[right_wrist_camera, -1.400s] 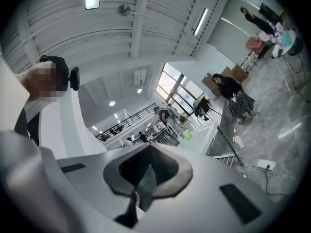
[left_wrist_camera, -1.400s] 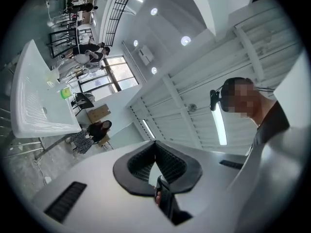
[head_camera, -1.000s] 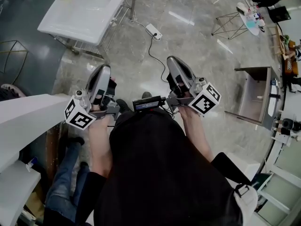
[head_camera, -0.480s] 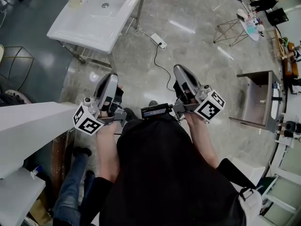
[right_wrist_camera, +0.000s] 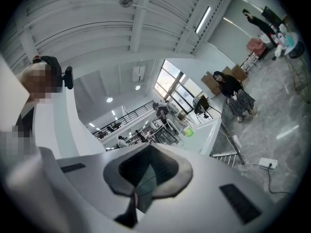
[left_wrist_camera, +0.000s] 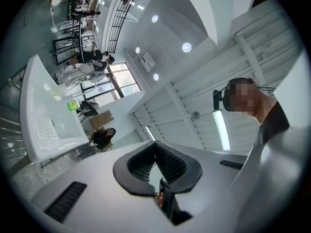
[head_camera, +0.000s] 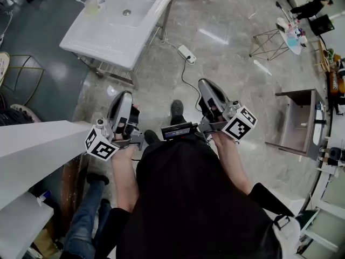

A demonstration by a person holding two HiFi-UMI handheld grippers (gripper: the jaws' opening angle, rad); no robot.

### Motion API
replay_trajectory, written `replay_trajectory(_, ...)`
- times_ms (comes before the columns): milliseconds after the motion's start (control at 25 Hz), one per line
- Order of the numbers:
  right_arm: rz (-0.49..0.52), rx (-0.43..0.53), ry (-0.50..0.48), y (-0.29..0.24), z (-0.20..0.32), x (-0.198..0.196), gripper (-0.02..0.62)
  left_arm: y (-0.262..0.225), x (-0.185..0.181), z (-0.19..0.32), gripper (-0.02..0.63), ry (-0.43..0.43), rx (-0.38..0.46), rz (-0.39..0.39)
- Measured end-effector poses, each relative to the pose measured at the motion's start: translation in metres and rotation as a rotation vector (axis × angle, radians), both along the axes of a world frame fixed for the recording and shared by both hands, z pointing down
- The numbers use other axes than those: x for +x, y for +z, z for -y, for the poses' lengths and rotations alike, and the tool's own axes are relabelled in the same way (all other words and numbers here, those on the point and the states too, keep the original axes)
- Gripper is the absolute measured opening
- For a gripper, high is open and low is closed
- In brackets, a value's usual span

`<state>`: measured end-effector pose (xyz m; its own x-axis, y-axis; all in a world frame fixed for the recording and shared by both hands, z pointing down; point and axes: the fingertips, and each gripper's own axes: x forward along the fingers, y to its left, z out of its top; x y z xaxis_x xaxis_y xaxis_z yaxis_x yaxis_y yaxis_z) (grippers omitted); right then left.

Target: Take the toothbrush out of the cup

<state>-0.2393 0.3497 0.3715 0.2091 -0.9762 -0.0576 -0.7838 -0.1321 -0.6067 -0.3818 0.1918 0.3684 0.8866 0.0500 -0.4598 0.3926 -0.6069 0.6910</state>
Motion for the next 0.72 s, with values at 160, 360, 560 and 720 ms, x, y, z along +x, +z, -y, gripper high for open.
replay_trajectory(160, 0.02, 0.016, -0.041, 0.006, 0.014, 0.018, 0.006, 0.0, 0.011, 0.009, 0.009, -0.044, 0.019, 0.022)
replay_trajectory(360, 0.07, 0.05, -0.076, 0.017, 0.039, 0.087, 0.006, 0.005, 0.07, 0.022, 0.009, -0.084, 0.033, 0.078)
replay_trajectory(560, 0.104, 0.09, -0.098, 0.017, 0.047, 0.169, 0.006, -0.001, 0.155, 0.017, 0.009, -0.071, 0.073, 0.137)
replay_trajectory(720, 0.127, 0.099, -0.109, 0.018, 0.04, 0.232, 0.006, -0.013, 0.221, 0.002, 0.009, -0.055, 0.112, 0.155)
